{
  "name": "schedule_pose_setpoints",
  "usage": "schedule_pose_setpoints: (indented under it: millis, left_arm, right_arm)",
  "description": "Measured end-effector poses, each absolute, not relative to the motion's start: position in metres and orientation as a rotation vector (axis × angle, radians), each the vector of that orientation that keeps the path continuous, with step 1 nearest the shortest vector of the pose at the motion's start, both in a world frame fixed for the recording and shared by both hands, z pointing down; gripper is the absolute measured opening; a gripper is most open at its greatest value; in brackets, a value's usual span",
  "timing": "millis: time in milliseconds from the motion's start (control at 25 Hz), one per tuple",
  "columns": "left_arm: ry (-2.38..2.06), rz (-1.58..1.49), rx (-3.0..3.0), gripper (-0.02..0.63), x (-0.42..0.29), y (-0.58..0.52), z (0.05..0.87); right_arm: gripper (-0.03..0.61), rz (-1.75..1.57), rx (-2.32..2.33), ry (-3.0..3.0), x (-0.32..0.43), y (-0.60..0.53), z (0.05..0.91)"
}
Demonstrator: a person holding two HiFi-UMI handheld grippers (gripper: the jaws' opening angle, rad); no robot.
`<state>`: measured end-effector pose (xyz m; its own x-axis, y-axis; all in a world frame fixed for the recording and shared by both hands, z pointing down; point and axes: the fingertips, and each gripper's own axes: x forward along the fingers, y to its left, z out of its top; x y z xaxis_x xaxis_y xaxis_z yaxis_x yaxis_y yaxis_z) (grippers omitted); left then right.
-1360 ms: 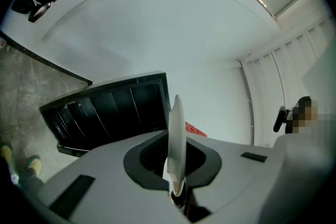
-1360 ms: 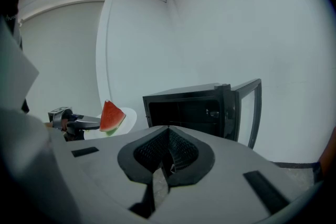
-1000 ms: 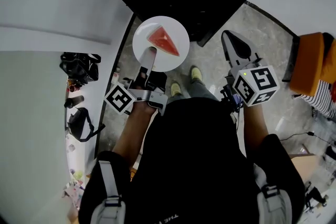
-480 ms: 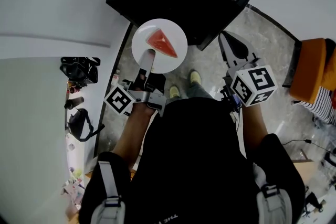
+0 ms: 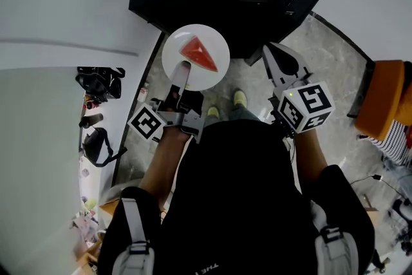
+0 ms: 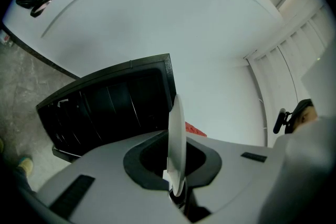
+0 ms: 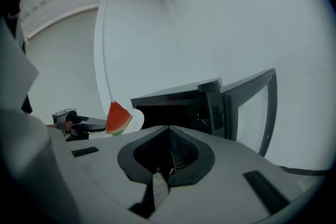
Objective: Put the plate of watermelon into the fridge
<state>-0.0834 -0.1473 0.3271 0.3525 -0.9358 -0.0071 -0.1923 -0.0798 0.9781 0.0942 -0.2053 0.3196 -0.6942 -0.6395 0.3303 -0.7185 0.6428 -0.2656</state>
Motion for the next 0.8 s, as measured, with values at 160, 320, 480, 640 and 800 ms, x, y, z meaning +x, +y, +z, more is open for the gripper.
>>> schedule_pose_setpoints:
  millis: [160,320,480,640,800]
  left_arm:
    - [-1.086,-0.874,1.526,0.015,-0.082,-0.149,0.328]
    - [-1.099,-0.881,1.518,0.015,-0.081,-0.149,0.331]
    - [-1.094,-0.882,1.511,0.015,-0.08,-0.15,0.331]
    - [-1.075,-0.869,1.531,0.015,-0.082,-0.154,0.33]
    - [-1.048,-0.848,1.547,0.015,-0.082,-0.16,0.33]
  right_arm:
    - [0.009,0.567,1.073,-2.683,0.092,-0.213,0.32]
    - [0.009,0.571,1.046,-2.702,0.088,-0.215,0.321]
    - [0.009,0.567,1.05,-2.701,0.087,-0.216,0.32]
    - [0.009,0.555,1.071,-2.686,0.088,-0.218,0.32]
    - [0.009,0.539,1.105,-2.669,0.087,-0.216,0.317]
